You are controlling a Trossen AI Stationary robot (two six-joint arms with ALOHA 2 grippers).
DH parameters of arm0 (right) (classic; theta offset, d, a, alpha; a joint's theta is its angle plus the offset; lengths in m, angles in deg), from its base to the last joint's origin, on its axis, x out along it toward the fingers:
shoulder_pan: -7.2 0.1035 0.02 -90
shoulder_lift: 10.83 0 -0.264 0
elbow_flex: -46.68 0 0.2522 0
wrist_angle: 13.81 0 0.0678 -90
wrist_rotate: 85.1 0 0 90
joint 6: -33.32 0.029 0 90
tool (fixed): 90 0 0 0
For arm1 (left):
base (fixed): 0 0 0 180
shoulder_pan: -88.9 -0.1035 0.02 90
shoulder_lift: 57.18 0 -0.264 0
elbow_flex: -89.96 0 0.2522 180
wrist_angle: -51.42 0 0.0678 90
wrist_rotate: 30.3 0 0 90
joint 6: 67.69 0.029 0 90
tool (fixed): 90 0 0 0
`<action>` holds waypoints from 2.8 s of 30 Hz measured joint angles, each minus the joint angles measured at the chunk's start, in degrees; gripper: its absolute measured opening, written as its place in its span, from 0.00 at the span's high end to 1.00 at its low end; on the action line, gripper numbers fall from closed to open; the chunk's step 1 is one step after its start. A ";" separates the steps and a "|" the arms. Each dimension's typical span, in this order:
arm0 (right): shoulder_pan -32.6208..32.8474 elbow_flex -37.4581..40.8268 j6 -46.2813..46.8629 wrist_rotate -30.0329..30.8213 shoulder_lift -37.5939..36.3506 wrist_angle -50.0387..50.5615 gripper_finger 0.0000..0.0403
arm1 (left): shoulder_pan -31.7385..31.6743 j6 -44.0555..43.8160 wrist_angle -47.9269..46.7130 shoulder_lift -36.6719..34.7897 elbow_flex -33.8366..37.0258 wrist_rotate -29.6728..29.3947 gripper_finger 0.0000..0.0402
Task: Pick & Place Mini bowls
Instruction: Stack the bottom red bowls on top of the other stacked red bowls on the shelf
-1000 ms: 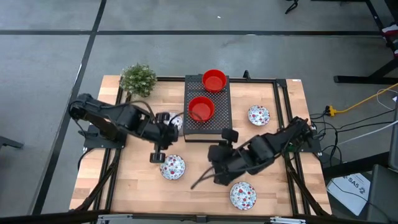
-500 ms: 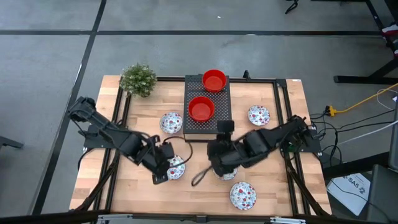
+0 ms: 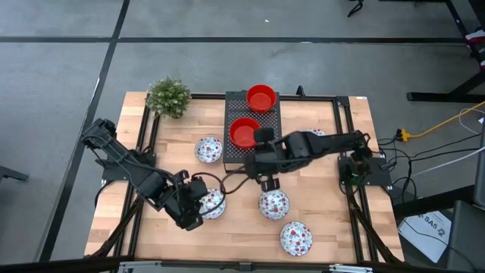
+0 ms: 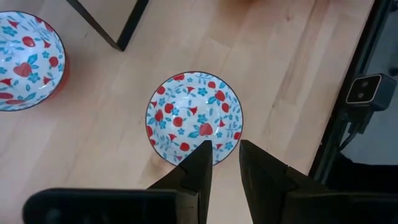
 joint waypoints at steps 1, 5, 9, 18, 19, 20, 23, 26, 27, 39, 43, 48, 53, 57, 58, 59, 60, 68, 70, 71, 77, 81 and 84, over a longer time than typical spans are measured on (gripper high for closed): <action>-0.58 0.00 0.03 -1.24 0.00 -0.14 0.71 | -0.02 -0.02 0.00 0.00 0.00 -0.05 0.81; -2.45 0.00 0.14 -4.09 0.00 -0.04 0.68 | -0.15 -0.02 -0.02 0.00 0.00 -0.02 0.82; -4.12 0.00 0.05 -5.34 0.00 -0.08 0.59 | -0.15 -0.02 -0.02 0.00 0.00 -0.03 0.81; -7.57 0.00 -0.14 -5.37 0.24 -0.64 0.37 | -0.15 0.44 -0.13 0.00 0.00 0.00 0.82; -7.92 0.00 -0.37 -5.31 0.46 -0.82 0.37 | -0.15 0.46 -0.19 0.00 0.00 0.00 0.82; -8.20 0.00 -0.88 -5.19 0.71 -0.82 0.36 | -0.15 0.50 -0.22 0.00 0.00 0.00 0.82; -8.98 0.00 -3.55 -5.06 2.11 -1.20 0.36 | -0.15 0.99 -0.22 0.00 0.00 0.00 0.82; -9.69 0.00 -5.89 -5.14 3.96 -1.92 0.36 | -0.15 0.98 -0.22 0.00 0.00 0.00 0.82; -9.93 0.00 -6.63 -5.31 4.80 -2.07 0.36 | -0.15 0.99 -0.22 0.00 0.00 0.00 0.82; -12.78 0.02 -9.15 -5.39 12.15 -2.95 0.43 | -0.15 0.99 -0.21 0.00 0.00 -0.10 0.82; -12.69 0.02 -8.92 -5.41 12.24 -3.28 0.59 | -0.15 0.98 -0.21 0.00 0.00 -0.11 0.83; -12.69 0.02 -6.88 -5.97 12.14 -3.23 0.86 | -0.15 1.01 -0.22 0.00 0.00 -0.13 0.84; -12.55 -0.14 -6.71 -8.43 11.93 -2.92 0.95 | -0.15 1.08 -0.20 0.00 0.00 -0.13 0.84; -12.17 -0.17 -6.58 -8.80 11.16 -1.68 0.94 | -0.15 1.09 -0.24 -0.02 0.01 -0.13 0.84; -12.06 -0.20 -6.56 -8.68 10.82 -1.35 0.95 | -0.15 1.09 -0.24 -0.02 0.00 -0.16 0.84; -12.02 -0.22 -6.55 -8.63 10.20 -1.00 0.96 | -0.15 1.09 -0.22 -0.02 0.00 -0.16 0.84; -12.02 -0.22 -6.55 -8.64 9.77 -0.73 0.96 | -0.16 1.09 -0.28 -0.02 0.02 -0.16 0.84; -12.27 -0.23 -6.01 -8.45 4.63 -0.51 0.95 | -0.17 1.05 -0.24 -0.02 0.02 -0.22 0.85; -12.71 -0.29 -5.93 -8.39 3.08 -0.58 0.96 | -0.17 1.03 -0.24 -0.02 0.02 -0.41 0.85; -13.01 -0.31 -5.92 -8.20 2.37 -0.58 0.96 | -0.17 0.99 -0.24 -0.02 0.02 -0.45 0.85; -15.92 -0.31 -6.37 -7.90 -1.54 -1.79 0.95 | -0.17 0.24 -0.22 -0.02 0.02 -1.23 0.85; -19.27 -0.31 -7.38 -4.79 -3.36 -2.71 0.95 | -0.33 -1.13 -0.15 -0.02 0.02 -2.06 0.85; -22.47 -0.31 -7.45 -3.03 -4.04 -2.83 0.95 | -0.95 -2.04 -0.13 -0.02 0.02 -1.71 0.85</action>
